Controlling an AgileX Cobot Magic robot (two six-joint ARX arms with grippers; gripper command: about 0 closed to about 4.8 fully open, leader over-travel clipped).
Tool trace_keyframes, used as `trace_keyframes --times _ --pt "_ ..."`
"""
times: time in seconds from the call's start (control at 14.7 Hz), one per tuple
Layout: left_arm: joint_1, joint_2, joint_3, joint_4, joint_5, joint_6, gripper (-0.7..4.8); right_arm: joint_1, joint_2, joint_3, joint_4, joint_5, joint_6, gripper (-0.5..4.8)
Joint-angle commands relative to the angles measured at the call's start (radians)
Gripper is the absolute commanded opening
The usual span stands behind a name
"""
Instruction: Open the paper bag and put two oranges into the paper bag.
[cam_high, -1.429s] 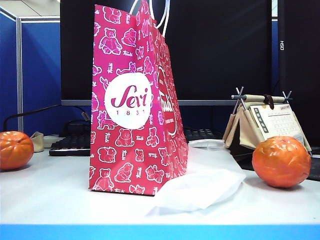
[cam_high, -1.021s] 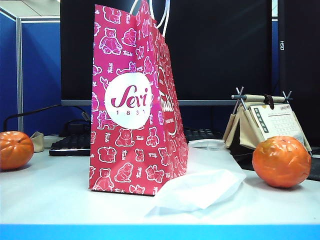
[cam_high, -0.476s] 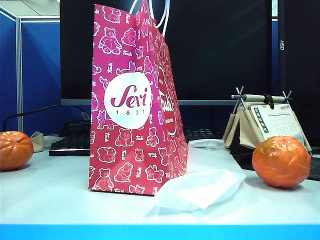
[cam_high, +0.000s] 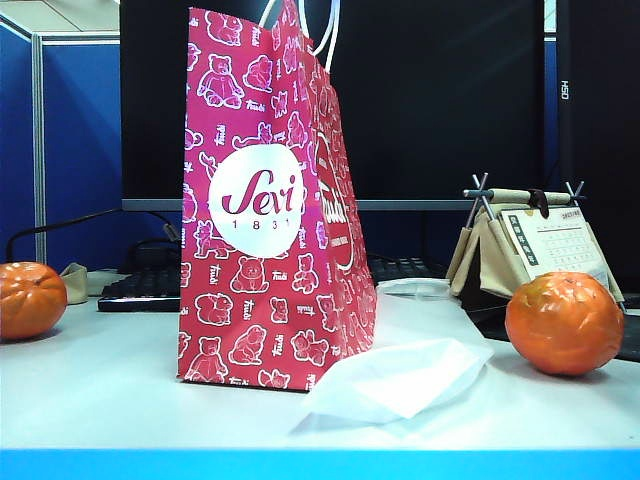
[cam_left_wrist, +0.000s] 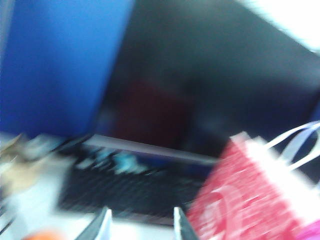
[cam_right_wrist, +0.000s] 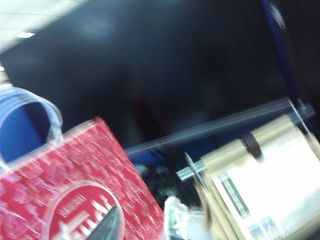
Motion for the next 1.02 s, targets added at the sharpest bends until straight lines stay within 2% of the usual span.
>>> trace_keyframes --times 0.07,0.2,0.27,0.34,0.41,0.54,0.68,0.75,0.95,1.02 --pt "0.000 0.271 0.195 0.016 0.170 0.001 1.70 0.000 0.007 0.078 -0.042 -0.006 -0.007 1.19" --pt "0.000 0.521 0.366 -0.010 0.371 -0.030 1.84 0.000 0.033 0.117 -0.043 -0.033 -0.023 1.19" --pt "-0.001 0.708 0.506 -0.041 0.532 -0.087 1.86 0.000 0.054 0.147 -0.043 -0.048 -0.026 1.20" --pt "-0.002 0.789 0.574 -0.061 0.598 -0.111 1.98 0.000 0.057 0.162 -0.045 -0.048 -0.025 1.22" --pt "-0.021 0.880 0.650 -0.085 0.652 -0.130 2.49 0.000 0.063 0.178 -0.045 -0.047 -0.026 1.22" --pt "-0.105 0.978 0.731 -0.122 0.730 -0.161 2.51 -0.001 0.068 0.194 -0.040 -0.047 -0.025 1.23" --pt "-0.231 1.020 0.754 -0.165 0.714 -0.150 2.52 -0.001 0.075 0.194 -0.048 -0.047 -0.026 1.27" --pt "-0.301 1.034 0.754 -0.173 0.660 -0.127 2.52 -0.001 0.079 0.194 -0.049 -0.047 -0.026 1.39" --pt "-0.380 1.047 0.754 -0.253 0.486 -0.022 2.52 -0.002 0.080 0.194 -0.050 -0.048 -0.025 1.49" --pt "-0.379 1.049 0.754 -0.292 0.428 0.042 2.51 0.000 0.080 0.194 -0.052 -0.076 -0.025 1.49"
